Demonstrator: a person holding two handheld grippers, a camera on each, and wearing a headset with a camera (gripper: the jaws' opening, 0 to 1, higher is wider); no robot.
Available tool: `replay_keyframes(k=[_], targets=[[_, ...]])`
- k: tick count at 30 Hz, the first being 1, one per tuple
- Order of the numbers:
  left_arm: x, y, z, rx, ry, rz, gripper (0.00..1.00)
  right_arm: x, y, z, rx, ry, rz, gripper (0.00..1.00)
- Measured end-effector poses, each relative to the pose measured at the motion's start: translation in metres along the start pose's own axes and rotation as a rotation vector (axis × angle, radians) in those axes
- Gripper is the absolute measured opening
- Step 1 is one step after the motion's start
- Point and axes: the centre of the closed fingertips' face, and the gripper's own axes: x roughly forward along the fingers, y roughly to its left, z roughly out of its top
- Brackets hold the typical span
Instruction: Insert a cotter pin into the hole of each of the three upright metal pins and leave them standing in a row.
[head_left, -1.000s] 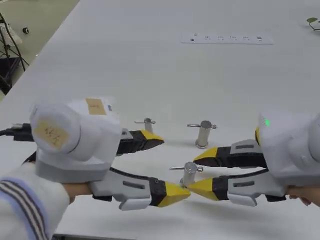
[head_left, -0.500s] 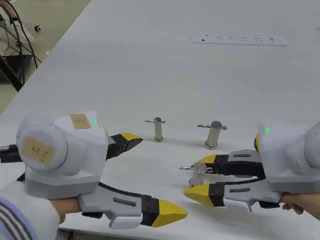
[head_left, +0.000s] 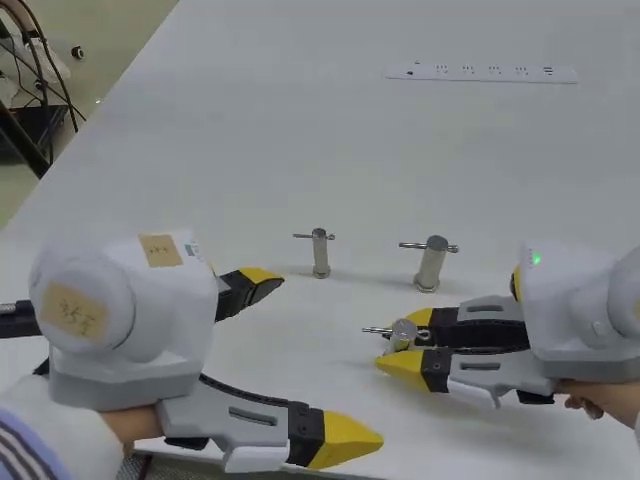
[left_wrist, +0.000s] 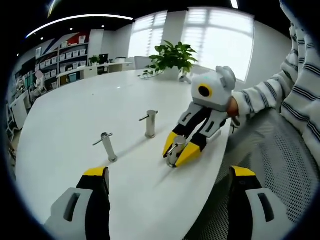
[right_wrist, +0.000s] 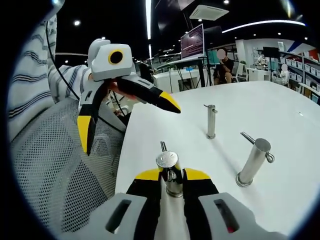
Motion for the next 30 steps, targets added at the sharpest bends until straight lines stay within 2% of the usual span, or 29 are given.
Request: replay_keyframes(k=[3, 6, 10, 12, 14, 17, 21, 23, 24, 30], targets=[[0.000, -0.001, 0.000, -0.001, 0.000, 0.005, 0.99, 0.000, 0.003, 0.000, -0.040, 0.013, 0.007, 0.10], [-0.001, -0.003, 0.000, -0.008, -0.006, 0.005, 0.99, 0.000, 0.002, 0.000, -0.110, 0.030, -0.005, 0.09], [-0.001, -0.005, -0.002, -0.009, -0.001, 0.008, 0.99, 0.000, 0.000, 0.001, -0.088, 0.045, -0.017, 0.08], [-0.001, -0.002, -0.002, -0.007, -0.004, 0.027, 0.99, -0.003, -0.001, 0.000, -0.127, 0.072, -0.025, 0.08], [-0.001, -0.001, 0.000, -0.014, -0.010, 0.035, 0.99, -0.006, -0.002, 0.001, -0.130, 0.067, -0.024, 0.08], [-0.002, 0.000, 0.003, -0.030, -0.022, 0.046, 0.99, -0.017, -0.003, 0.010, -0.124, 0.025, -0.019, 0.08], [-0.002, 0.001, 0.004, -0.040, -0.021, 0.056, 0.99, -0.037, -0.010, 0.016, -0.130, 0.003, -0.015, 0.08], [-0.002, 0.002, 0.004, -0.047, -0.021, 0.061, 0.99, -0.047, -0.014, 0.016, -0.128, -0.007, -0.005, 0.08], [-0.002, 0.002, 0.004, -0.050, -0.022, 0.064, 0.99, -0.053, -0.021, 0.014, -0.121, -0.020, 0.003, 0.08], [-0.004, 0.004, 0.000, -0.083, -0.018, 0.083, 0.99, -0.087, -0.039, 0.009, -0.115, -0.029, -0.014, 0.08]])
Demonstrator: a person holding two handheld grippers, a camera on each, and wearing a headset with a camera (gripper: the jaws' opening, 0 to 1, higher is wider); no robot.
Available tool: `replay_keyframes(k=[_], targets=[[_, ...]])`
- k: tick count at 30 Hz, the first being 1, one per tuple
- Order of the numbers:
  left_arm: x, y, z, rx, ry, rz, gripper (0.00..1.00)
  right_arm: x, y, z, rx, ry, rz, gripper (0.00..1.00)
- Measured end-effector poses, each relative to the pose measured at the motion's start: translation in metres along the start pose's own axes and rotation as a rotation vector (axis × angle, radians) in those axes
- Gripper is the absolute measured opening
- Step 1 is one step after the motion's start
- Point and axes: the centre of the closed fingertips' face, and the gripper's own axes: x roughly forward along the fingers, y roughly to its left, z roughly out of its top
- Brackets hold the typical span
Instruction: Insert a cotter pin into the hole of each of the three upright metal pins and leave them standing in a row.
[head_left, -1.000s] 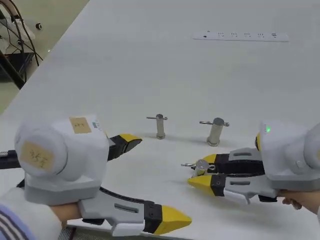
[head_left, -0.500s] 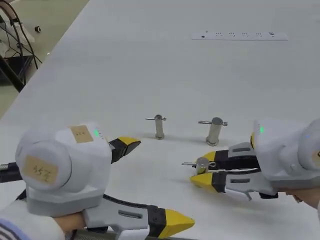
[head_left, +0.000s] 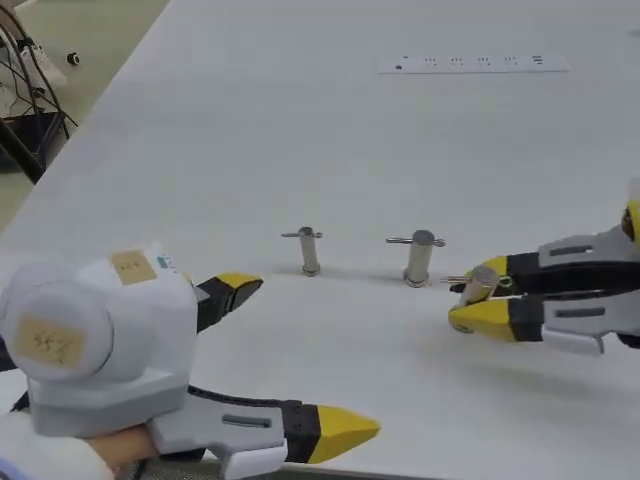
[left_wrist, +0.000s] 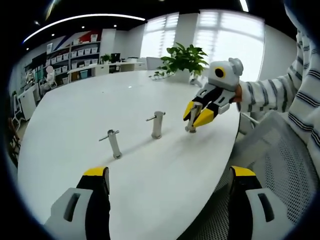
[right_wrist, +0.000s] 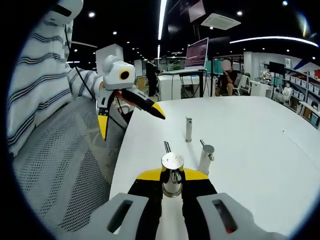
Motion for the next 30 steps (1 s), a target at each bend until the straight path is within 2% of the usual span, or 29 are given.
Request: replay_keyframes(k=[2, 4, 9, 14, 17, 19, 22, 26, 30], targets=[[0.000, 0.000, -0.002, -0.005, 0.007, 0.002, 0.99, -0.009, -0.007, 0.001, 0.003, -0.027, -0.007, 0.08], [-0.001, 0.000, -0.004, -0.005, 0.018, 0.002, 0.98, -0.018, -0.017, -0.002, 0.006, -0.030, -0.021, 0.08], [-0.002, 0.004, -0.004, -0.020, 0.026, 0.022, 0.98, -0.036, -0.039, -0.005, -0.008, -0.018, -0.041, 0.08], [-0.001, 0.003, -0.002, -0.031, 0.029, 0.021, 0.98, -0.045, -0.054, -0.015, -0.007, 0.005, -0.042, 0.08], [-0.002, 0.002, -0.002, -0.028, 0.034, 0.026, 0.98, -0.046, -0.060, -0.020, 0.003, 0.006, -0.052, 0.08], [-0.003, 0.003, -0.001, -0.051, 0.025, 0.031, 0.98, -0.045, -0.061, -0.023, 0.002, 0.011, -0.047, 0.08], [-0.005, 0.004, 0.001, -0.080, 0.012, 0.040, 0.98, -0.042, -0.062, -0.033, -0.015, 0.058, -0.039, 0.08], [-0.005, 0.004, 0.001, -0.076, 0.029, 0.046, 0.98, -0.039, -0.071, -0.044, -0.003, 0.058, -0.033, 0.08], [-0.004, 0.004, 0.003, -0.081, 0.029, 0.047, 0.98, -0.039, -0.073, -0.046, 0.004, 0.051, -0.031, 0.08]])
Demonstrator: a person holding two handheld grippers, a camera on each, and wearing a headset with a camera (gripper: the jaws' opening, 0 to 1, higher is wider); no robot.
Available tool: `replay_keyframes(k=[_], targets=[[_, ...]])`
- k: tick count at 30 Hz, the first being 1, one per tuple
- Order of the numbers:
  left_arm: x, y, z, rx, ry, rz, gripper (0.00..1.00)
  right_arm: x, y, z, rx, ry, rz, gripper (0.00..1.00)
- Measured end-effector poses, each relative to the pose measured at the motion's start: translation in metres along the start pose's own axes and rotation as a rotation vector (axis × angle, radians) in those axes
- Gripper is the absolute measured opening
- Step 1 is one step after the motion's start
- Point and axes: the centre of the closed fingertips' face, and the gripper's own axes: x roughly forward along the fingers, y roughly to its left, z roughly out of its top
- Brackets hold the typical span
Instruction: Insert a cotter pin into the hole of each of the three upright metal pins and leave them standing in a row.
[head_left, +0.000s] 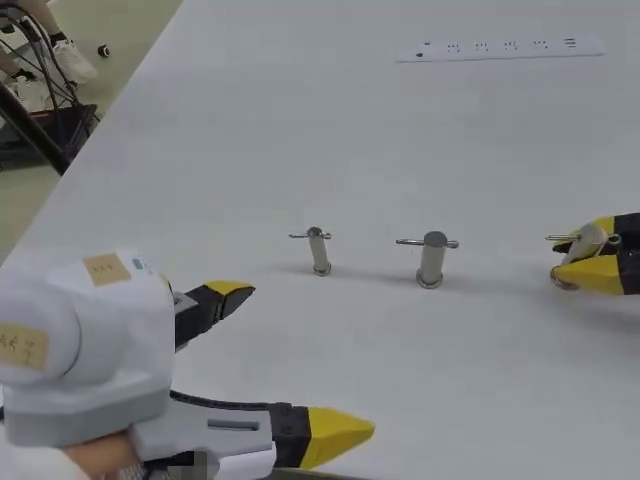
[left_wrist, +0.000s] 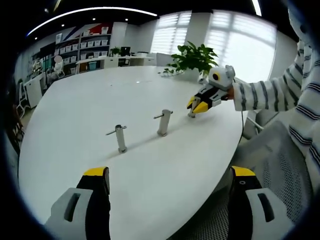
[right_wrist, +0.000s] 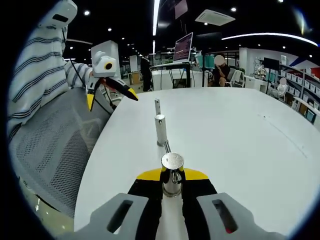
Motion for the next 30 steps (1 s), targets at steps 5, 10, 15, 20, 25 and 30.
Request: replay_keyframes(k=[5, 10, 15, 20, 25, 30], targets=[[0.002, -0.001, -0.002, 0.007, 0.017, -0.002, 0.98, 0.000, -0.002, -0.003, 0.009, -0.015, 0.016, 0.08], [0.002, -0.001, -0.004, 0.001, 0.027, 0.002, 0.98, 0.002, 0.004, -0.004, 0.009, -0.019, 0.023, 0.08], [0.002, -0.002, -0.005, -0.003, 0.033, 0.007, 0.98, 0.004, 0.003, -0.009, 0.009, -0.021, 0.025, 0.08], [0.004, -0.004, -0.005, 0.000, 0.041, 0.004, 0.98, 0.006, 0.002, -0.015, 0.001, -0.017, 0.027, 0.08], [0.005, -0.006, -0.005, 0.008, 0.051, 0.000, 0.98, 0.007, 0.004, -0.011, -0.009, -0.035, 0.013, 0.09], [0.006, -0.007, -0.003, 0.017, 0.055, 0.000, 0.98, 0.007, 0.005, -0.009, -0.022, -0.035, 0.009, 0.09]])
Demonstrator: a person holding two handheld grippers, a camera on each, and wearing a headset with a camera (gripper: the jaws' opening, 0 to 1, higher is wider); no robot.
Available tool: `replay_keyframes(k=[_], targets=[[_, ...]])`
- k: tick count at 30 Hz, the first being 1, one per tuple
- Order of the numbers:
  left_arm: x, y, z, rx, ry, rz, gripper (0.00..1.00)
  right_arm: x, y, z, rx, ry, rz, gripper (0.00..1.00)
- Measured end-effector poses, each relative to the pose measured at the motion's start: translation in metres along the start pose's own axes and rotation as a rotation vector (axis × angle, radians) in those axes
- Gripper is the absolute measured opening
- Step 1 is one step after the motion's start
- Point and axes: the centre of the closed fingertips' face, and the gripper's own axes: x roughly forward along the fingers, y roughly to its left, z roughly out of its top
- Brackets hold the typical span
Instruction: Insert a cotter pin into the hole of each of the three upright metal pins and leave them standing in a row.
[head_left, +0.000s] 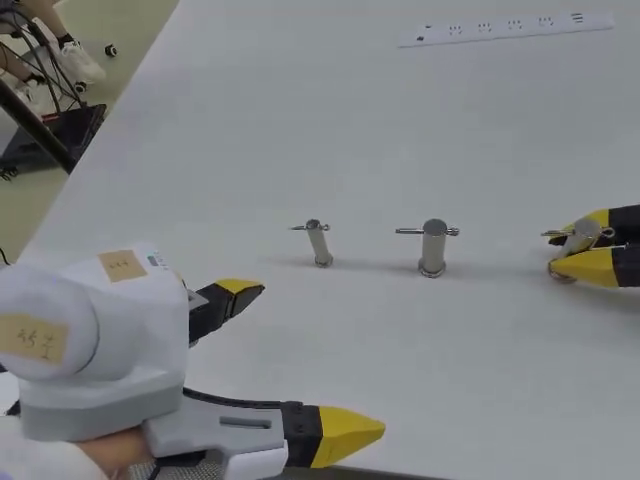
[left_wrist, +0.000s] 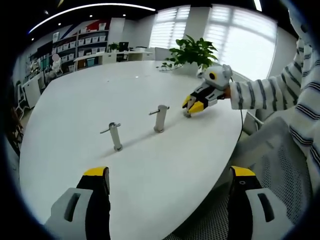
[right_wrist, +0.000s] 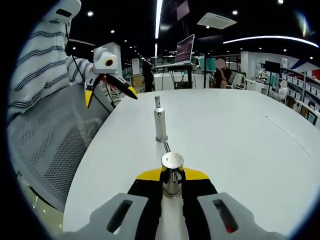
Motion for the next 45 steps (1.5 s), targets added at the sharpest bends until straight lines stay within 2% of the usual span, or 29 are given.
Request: replay_keyframes(k=[7, 9, 12, 16, 18, 22, 24, 30, 33, 37, 39, 42, 45], targets=[[-0.001, -0.003, 0.002, 0.004, -0.007, -0.002, 0.98, 0.000, 0.003, 0.001, -0.003, 0.008, -0.023, 0.09], [-0.001, -0.002, 0.003, 0.005, -0.011, 0.000, 0.98, -0.001, 0.003, -0.001, -0.014, 0.027, -0.033, 0.10], [-0.003, -0.001, 0.008, 0.003, -0.027, 0.004, 0.98, -0.003, 0.006, 0.001, 0.004, 0.017, -0.041, 0.17], [-0.005, 0.001, 0.013, -0.006, -0.053, 0.014, 0.98, -0.010, 0.003, 0.008, 0.064, -0.017, -0.093, 0.27], [-0.007, 0.003, 0.015, -0.013, -0.067, 0.021, 0.98, -0.015, -0.002, 0.007, 0.129, -0.039, -0.126, 0.32], [-0.011, 0.006, 0.019, -0.022, -0.099, 0.034, 0.98, -0.028, -0.002, 0.026, 0.203, -0.086, -0.175, 0.45], [-0.012, 0.007, 0.020, -0.029, -0.108, 0.035, 0.98, -0.034, 0.002, 0.035, 0.195, -0.094, -0.186, 0.55], [-0.017, 0.009, 0.026, -0.045, -0.152, 0.043, 0.99, -0.045, 0.013, 0.051, 0.242, -0.131, -0.226, 0.69], [-0.018, 0.011, 0.027, -0.042, -0.162, 0.061, 0.99, -0.049, 0.016, 0.056, 0.284, -0.150, -0.261, 0.76], [-0.023, 0.013, 0.029, -0.047, -0.179, 0.069, 0.99, -0.053, 0.021, 0.062, 0.367, -0.183, -0.295, 0.79], [-0.025, 0.013, 0.031, -0.063, -0.198, 0.065, 0.99, -0.053, 0.028, 0.067, 0.422, -0.211, -0.281, 0.83], [-0.030, 0.014, 0.036, -0.084, -0.233, 0.067, 0.99, -0.053, 0.036, 0.069, 0.417, -0.202, -0.288, 0.89], [-0.034, 0.014, 0.039, -0.095, -0.250, 0.066, 0.99, -0.053, 0.041, 0.067, 0.429, -0.177, -0.305, 0.93]])
